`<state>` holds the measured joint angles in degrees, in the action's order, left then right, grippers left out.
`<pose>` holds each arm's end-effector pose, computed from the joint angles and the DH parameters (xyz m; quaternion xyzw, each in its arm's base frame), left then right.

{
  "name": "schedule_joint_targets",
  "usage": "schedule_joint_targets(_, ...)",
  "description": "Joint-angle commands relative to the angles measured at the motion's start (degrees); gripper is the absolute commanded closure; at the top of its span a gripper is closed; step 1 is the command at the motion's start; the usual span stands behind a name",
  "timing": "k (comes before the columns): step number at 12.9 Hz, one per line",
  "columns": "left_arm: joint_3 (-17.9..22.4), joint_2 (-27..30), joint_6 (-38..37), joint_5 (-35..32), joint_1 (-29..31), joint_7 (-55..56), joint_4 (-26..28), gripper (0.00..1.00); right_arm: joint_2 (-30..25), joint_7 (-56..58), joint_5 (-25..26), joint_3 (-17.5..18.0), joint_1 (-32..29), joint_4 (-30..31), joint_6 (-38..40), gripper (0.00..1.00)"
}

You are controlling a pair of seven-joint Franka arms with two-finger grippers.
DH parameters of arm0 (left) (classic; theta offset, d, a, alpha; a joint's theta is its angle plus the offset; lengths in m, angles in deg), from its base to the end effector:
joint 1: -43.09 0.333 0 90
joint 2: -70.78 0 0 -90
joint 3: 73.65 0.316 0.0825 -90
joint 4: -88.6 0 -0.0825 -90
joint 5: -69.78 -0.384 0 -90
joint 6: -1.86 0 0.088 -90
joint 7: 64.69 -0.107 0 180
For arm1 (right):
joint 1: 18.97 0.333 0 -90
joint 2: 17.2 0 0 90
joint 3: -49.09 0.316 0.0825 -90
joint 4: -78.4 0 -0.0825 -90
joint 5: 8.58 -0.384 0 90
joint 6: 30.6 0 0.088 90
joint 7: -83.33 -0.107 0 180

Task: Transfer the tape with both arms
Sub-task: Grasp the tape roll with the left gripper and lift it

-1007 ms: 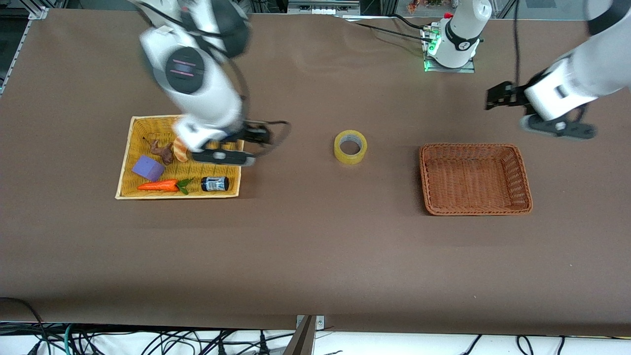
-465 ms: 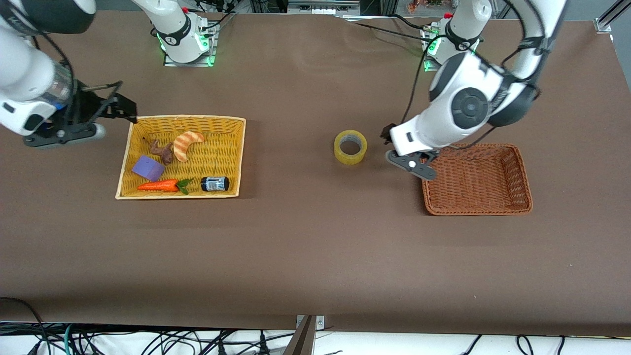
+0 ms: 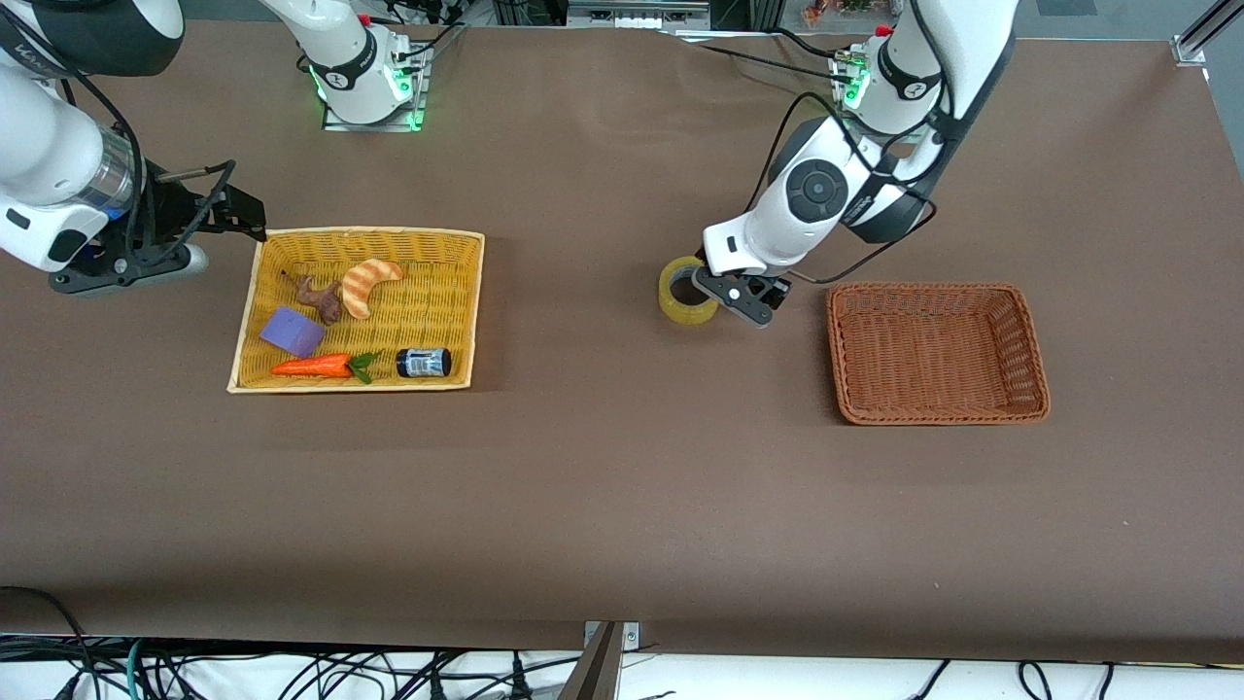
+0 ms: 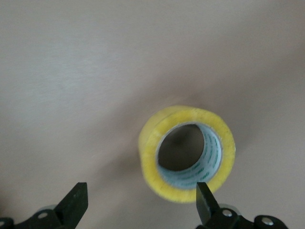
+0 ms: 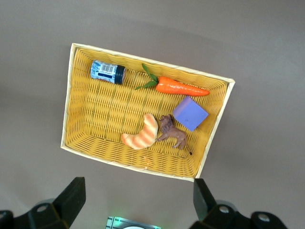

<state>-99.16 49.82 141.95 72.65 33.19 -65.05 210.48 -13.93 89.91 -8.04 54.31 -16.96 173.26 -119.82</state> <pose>0.4688 -0.3307 0.2511 0.9567 -0.2755 -0.0355 0.0866 0.5583 0.0686 0.5519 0.9897 0.1203 -0.0775 0.0025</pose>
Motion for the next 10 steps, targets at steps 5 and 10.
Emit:
schedule_joint_targets(5,0.55,-8.56,9.57,-6.74,-0.20,0.72,-1.29,0.07,-1.60,0.28,-0.72,-0.12,0.01,1.55,0.27,0.00)
schedule_joint_targets(10,0.55,-9.01,10.56,-8.14,-0.29,0.72,-1.29,0.99,-1.69,0.37,-0.72,-0.12,0.01,1.55,0.27,0.00)
